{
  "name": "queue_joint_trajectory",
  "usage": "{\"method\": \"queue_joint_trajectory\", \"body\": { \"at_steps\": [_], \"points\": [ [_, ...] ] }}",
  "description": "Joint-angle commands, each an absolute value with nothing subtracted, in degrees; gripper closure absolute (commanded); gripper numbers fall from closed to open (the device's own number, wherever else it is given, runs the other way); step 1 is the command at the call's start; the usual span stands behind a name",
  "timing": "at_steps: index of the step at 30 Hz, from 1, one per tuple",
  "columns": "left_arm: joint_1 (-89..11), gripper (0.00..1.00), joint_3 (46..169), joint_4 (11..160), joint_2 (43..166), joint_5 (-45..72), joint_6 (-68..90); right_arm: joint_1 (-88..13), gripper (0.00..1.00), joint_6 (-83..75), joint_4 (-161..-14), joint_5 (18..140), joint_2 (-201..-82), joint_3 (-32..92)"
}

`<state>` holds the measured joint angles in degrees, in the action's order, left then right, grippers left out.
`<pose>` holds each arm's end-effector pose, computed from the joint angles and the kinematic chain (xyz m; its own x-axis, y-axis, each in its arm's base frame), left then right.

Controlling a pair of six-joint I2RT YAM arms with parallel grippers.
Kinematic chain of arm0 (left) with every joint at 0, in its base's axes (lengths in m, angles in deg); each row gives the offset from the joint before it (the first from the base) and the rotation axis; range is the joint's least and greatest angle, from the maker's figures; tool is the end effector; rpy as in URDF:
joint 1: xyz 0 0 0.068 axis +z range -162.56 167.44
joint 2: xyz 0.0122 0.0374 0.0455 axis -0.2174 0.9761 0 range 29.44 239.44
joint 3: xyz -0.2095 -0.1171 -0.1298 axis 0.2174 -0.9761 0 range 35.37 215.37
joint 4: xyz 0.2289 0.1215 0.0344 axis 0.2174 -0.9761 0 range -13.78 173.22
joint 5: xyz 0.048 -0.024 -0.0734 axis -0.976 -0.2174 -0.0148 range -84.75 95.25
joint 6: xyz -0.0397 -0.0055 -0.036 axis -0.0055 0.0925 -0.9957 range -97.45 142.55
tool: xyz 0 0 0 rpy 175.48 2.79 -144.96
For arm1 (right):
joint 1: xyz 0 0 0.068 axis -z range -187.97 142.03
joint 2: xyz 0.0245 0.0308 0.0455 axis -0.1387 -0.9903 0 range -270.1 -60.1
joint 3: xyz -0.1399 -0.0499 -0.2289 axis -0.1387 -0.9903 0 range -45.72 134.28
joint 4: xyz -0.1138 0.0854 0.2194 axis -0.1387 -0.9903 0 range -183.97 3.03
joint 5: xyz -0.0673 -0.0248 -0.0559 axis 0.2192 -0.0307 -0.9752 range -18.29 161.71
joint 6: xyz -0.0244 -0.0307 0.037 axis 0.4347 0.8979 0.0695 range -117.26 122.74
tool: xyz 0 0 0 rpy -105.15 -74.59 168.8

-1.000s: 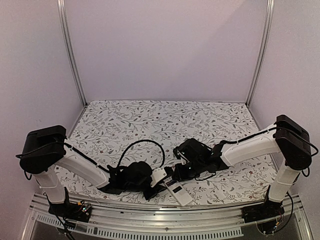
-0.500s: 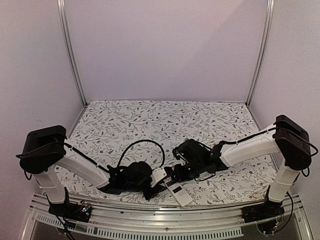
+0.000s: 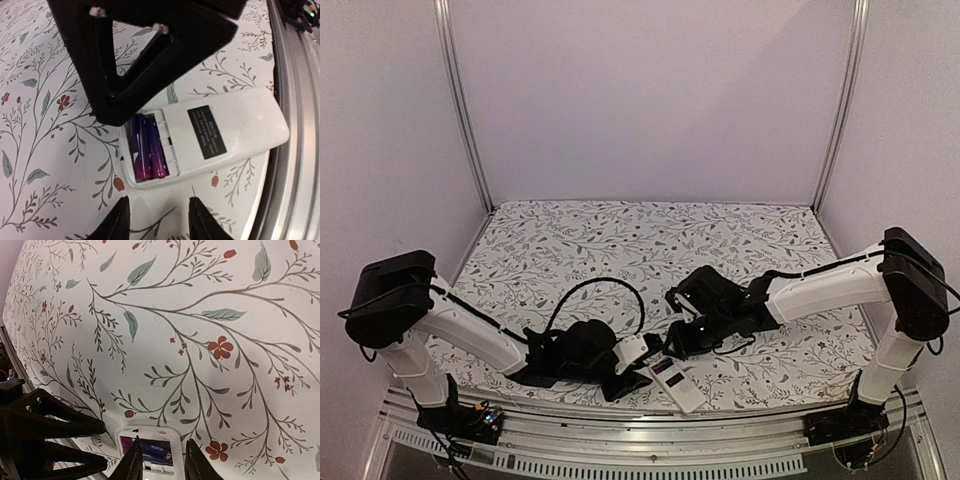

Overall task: Load the batteries into the remote control
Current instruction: Press the battery in the battery compartment, then press the battery into the battery compartment.

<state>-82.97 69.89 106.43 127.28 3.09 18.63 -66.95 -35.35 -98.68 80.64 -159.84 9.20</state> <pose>0.1031 -0.2854 0.1127 -0.2793 0.5808 -0.7646 0.9149 0.4028 -0.0282 0.1710 0.2951 0.1525 -0.8878 -0.2938 -0.3542 -0.4358 0.7840 0.4420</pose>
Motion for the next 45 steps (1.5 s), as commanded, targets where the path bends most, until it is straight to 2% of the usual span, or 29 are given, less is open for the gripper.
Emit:
{"method": "queue_joint_trajectory", "body": {
  "at_steps": [1, 7, 12, 18, 24, 45],
  "points": [
    [-81.55, 0.58, 69.34, 105.55, 123.62, 7.72, 17.32, -65.61, 0.71, -35.59, -99.98, 81.23, -155.68, 9.18],
    [-75.13, 0.5, 72.71, 104.24, 124.53, 14.92, 10.02, -65.28, 0.69, -38.96, -100.64, 82.96, -152.5, 5.69],
    [-74.65, 0.58, 78.05, 100.25, 129.7, 17.16, 9.31, -65.28, 0.66, -41.77, -101.11, 83.78, -149.64, 2.42],
    [-75.06, 0.58, 79.31, 101.29, 130.84, 18.63, 8.16, -65.28, 0.69, -42.13, -99.55, 84.18, -147.65, -0.7],
    [-75.11, 0.62, 82.14, 98.08, 134.7, 17.83, 7.73, -65.23, 0.74, -40.57, -94.59, 86.28, -151.75, 0.03],
    [-75.33, 0.66, 82.47, 95.95, 136.71, 17.2, 8.39, -63.34, 0.79, -36.82, -87.37, 92.89, -158.41, 0.9]
  ]
}}
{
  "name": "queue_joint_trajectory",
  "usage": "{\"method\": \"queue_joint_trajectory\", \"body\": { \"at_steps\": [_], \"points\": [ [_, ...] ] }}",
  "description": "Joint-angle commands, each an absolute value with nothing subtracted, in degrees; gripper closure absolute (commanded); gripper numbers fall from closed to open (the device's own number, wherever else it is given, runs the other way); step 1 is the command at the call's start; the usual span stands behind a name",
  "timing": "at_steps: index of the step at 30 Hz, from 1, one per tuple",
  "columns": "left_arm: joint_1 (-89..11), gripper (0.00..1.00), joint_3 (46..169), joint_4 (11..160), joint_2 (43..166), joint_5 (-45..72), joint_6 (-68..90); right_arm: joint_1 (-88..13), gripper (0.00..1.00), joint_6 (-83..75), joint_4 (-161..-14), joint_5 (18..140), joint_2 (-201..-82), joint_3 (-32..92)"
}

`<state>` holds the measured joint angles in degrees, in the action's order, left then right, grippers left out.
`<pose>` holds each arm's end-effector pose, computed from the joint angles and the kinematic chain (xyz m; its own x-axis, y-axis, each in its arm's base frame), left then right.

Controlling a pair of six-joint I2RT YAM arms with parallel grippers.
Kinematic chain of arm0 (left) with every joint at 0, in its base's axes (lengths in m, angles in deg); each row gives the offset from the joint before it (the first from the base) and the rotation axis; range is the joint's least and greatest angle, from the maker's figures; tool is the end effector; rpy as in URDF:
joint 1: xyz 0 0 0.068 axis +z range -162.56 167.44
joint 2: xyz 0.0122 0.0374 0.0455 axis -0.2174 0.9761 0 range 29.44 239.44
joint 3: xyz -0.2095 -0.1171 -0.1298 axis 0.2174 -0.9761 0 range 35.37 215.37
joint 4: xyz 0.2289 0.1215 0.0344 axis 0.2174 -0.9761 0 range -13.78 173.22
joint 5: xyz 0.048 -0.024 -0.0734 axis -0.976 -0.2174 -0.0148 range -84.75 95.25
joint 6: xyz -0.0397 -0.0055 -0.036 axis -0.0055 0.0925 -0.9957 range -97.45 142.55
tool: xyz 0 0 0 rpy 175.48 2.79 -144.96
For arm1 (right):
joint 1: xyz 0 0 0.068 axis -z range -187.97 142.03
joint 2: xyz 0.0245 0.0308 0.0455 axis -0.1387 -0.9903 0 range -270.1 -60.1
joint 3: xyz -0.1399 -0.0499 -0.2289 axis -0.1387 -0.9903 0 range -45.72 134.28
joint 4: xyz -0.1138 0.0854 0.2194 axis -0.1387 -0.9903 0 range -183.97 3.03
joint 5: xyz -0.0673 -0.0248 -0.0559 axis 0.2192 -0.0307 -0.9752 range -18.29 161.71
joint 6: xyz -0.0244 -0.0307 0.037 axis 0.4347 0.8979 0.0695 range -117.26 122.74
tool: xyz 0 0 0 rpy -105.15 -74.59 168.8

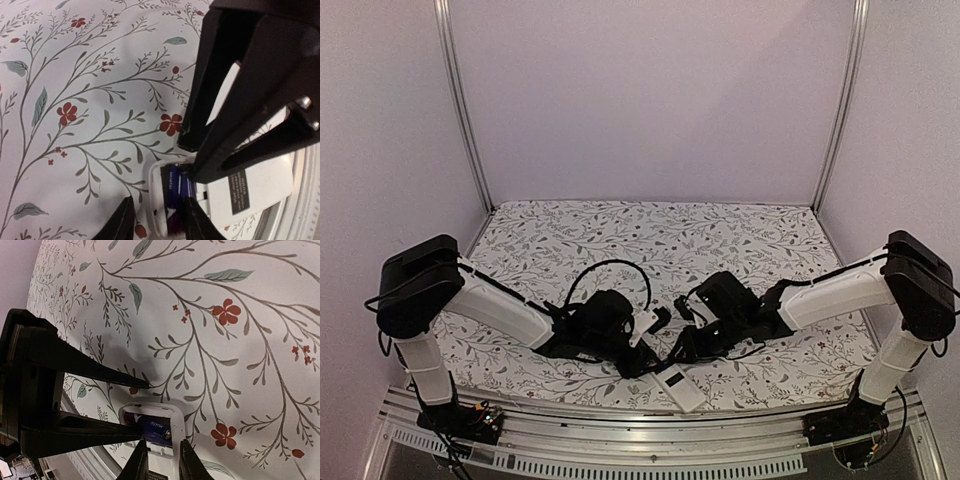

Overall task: Load the batteries into the remote control
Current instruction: Press the battery into the battery compartment.

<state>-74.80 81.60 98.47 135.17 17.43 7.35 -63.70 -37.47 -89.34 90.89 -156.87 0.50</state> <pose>0.1544 -0.3093 0.1112 -0.5589 0.5116 -0.6525 0.8174 0.4721 -0.3300 0.1694 0.2694 0.1388 -0.9190 -0.2658 -0.2913 -0.3912 0.7069 0.5893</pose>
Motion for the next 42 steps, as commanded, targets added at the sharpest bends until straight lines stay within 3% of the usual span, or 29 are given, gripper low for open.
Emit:
{"method": "queue_joint_trajectory", "body": {
  "at_steps": [1, 10, 28, 42],
  "points": [
    [-75.45, 0.66, 82.41, 95.78, 136.77, 16.89, 8.71, -63.34, 0.8, -36.75, -87.4, 92.89, -158.5, 0.94],
    [-75.84, 0.68, 81.79, 95.0, 137.02, 16.19, 9.1, -63.35, 0.87, -36.89, -86.29, 93.25, -160.69, 1.09],
    [-77.33, 0.7, 80.64, 94.47, 137.06, 15.02, 10.29, -62.47, 0.84, -36.12, -85.63, 93.16, -158.89, 1.76],
    [-77.47, 0.71, 80.28, 94.82, 137.02, 14.92, 10.38, -62.47, 0.94, -37.41, -83.03, 94.95, -160.06, 0.33]
  ]
}}
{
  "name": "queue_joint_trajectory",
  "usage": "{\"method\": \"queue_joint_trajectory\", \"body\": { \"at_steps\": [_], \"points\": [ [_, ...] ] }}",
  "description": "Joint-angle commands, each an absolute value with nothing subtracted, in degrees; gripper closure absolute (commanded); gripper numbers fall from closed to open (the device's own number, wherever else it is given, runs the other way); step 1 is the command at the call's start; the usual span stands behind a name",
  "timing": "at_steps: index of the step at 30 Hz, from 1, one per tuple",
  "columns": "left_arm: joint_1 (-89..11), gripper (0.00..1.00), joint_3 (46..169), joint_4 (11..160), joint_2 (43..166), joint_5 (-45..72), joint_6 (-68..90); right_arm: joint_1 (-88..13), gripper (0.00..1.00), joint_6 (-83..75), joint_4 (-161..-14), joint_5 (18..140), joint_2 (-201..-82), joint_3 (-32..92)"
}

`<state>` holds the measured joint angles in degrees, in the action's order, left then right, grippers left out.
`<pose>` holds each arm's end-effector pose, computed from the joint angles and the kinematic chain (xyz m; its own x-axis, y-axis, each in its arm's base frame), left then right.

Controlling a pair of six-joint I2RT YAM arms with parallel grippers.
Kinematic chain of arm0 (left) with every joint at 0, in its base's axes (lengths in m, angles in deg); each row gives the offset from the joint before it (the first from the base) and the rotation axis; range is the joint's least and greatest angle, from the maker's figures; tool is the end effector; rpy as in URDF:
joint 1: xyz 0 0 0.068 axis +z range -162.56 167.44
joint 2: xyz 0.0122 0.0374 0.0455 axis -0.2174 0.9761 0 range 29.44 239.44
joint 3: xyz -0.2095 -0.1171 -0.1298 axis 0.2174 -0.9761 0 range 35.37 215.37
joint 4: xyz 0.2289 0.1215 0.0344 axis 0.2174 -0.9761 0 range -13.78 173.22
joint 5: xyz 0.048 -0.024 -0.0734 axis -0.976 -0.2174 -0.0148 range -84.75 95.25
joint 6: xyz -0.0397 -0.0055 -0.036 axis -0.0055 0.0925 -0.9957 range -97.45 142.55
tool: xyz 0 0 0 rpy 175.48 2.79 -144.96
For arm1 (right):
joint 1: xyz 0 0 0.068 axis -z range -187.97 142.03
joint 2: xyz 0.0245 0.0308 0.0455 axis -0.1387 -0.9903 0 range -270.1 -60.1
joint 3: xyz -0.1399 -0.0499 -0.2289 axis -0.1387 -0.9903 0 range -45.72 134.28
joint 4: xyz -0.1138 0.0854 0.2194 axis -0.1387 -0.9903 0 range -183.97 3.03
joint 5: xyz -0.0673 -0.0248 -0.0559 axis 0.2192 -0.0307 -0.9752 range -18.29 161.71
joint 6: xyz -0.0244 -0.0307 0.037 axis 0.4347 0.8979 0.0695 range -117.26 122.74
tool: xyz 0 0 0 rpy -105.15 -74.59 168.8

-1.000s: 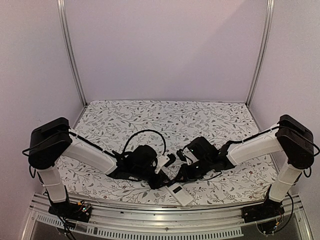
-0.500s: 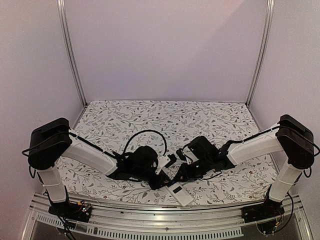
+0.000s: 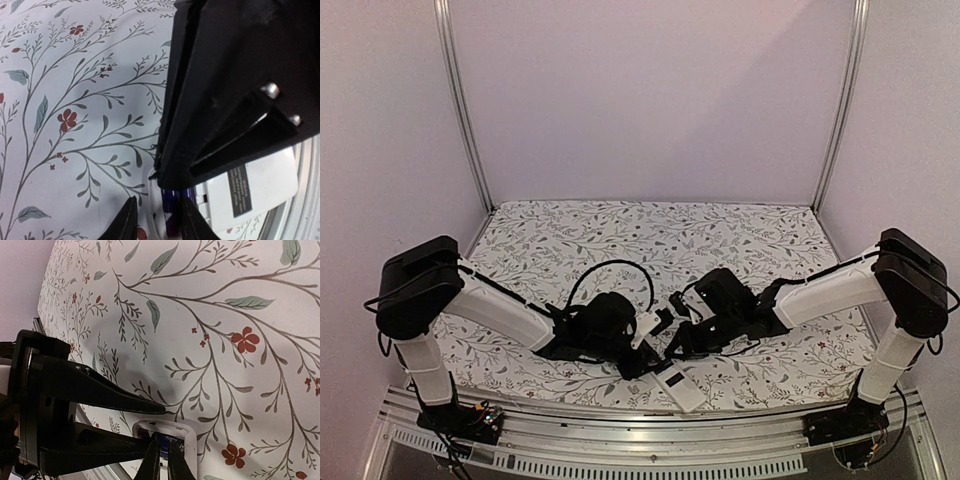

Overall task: Load the batteries into the remote control
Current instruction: Press the battery into the battery compartment.

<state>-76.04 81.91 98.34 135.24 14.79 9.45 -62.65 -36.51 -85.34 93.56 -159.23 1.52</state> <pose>0.1497 -0.3131 0.1118 -0.5150 0.5313 -0.6727 0.8407 0.4664 -0.2752 0.1793 0.2759 0.1361 -0.9105 -0.2691 -0.3141 -0.4117 0.6623 0.6260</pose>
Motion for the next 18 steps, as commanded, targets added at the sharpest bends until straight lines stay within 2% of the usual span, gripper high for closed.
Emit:
{"method": "queue_joint_trajectory", "body": {
  "at_steps": [1, 18],
  "points": [
    [-77.47, 0.71, 80.29, 94.83, 137.02, 14.92, 10.43, -62.51, 0.94, -37.7, -82.9, 94.92, -160.04, 0.15],
    [-77.48, 0.71, 80.1, 95.27, 136.75, 15.22, 10.33, -62.53, 0.89, -38.24, -82.23, 93.06, -160.33, -1.33]
  ]
}}
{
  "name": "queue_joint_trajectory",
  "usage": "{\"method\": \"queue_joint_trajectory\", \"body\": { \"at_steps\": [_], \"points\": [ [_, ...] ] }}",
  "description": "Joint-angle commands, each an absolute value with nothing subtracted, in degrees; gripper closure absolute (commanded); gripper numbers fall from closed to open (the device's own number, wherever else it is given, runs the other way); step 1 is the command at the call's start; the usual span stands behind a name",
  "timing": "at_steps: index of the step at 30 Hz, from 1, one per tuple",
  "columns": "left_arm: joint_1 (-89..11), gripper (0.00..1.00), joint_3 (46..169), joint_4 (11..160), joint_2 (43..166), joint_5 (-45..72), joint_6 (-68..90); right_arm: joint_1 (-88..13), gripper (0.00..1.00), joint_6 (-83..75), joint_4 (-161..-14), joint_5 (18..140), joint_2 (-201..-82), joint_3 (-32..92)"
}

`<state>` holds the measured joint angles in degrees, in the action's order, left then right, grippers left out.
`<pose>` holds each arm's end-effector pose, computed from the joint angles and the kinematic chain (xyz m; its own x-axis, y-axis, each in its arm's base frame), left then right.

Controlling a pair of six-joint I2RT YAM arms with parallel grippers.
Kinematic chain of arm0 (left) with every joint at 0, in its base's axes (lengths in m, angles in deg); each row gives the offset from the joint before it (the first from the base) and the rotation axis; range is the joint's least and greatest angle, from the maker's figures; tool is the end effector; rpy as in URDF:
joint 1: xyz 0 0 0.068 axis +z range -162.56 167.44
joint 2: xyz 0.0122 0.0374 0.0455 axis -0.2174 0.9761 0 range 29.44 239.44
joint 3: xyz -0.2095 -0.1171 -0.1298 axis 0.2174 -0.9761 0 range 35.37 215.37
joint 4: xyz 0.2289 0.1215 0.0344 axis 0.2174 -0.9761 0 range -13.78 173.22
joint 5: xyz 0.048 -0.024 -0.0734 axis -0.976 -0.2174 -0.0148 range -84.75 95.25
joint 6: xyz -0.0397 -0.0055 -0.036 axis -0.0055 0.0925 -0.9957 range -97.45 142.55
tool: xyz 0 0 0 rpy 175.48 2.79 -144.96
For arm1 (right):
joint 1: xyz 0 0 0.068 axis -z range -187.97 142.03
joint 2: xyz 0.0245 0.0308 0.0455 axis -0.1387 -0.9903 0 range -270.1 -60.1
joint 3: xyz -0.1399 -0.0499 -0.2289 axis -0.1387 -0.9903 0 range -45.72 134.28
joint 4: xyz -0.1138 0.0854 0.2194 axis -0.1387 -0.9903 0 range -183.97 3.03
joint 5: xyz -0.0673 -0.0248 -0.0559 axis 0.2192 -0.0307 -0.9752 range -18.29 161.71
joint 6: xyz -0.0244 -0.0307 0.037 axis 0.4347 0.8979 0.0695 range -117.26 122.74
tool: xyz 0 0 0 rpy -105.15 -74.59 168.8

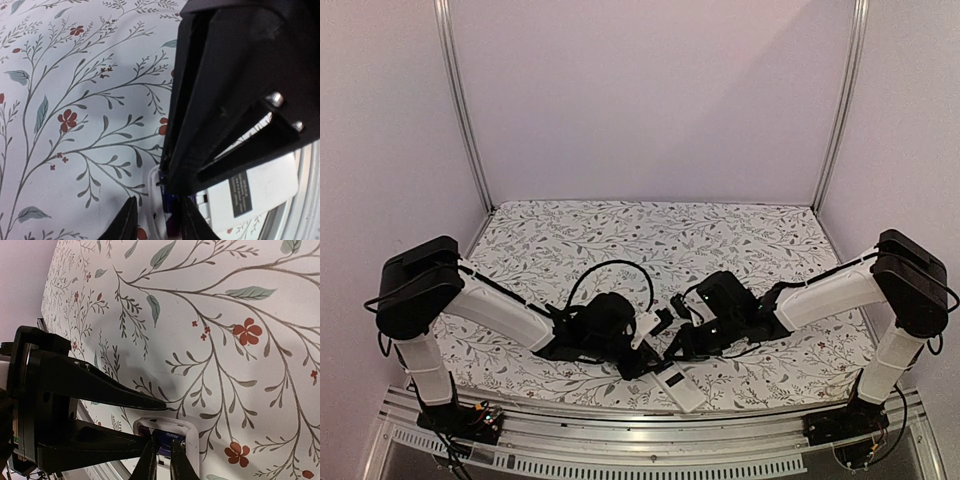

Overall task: Load the batteries into the remote control
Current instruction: Press the battery into the battery compartment.

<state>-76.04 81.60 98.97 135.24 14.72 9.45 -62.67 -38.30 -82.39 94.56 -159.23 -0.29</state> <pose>0.1495 -0.3126 0.1113 -0.5132 0.5277 -0.6768 0.8412 0.4658 -0.2746 0.1767 0.2734 0.1315 -0.9198 -0.2519 -0.3009 -0.3912 0.6505 0.6511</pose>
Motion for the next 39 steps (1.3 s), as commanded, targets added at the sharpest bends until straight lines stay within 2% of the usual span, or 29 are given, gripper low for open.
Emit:
{"method": "queue_joint_trajectory", "body": {
  "at_steps": [1, 7, 27, 39],
  "points": [
    [-77.45, 0.71, 80.05, 95.27, 136.66, 15.18, 10.32, -62.54, 0.88, -38.22, -82.23, 92.94, -160.35, -1.29],
    [-77.46, 0.71, 80.01, 95.34, 136.53, 15.18, 10.27, -62.47, 0.83, -37.96, -82.47, 90.81, -160.0, -1.06],
    [-77.54, 0.71, 79.93, 95.61, 136.49, 15.18, 10.22, -63.29, 0.91, -38.13, -80.74, 92.89, -160.54, -1.77],
    [-77.54, 0.71, 79.75, 95.7, 136.33, 15.14, 10.3, -64.04, 0.92, -37.87, -81.17, 93.13, -162.14, -1.33]
  ]
}}
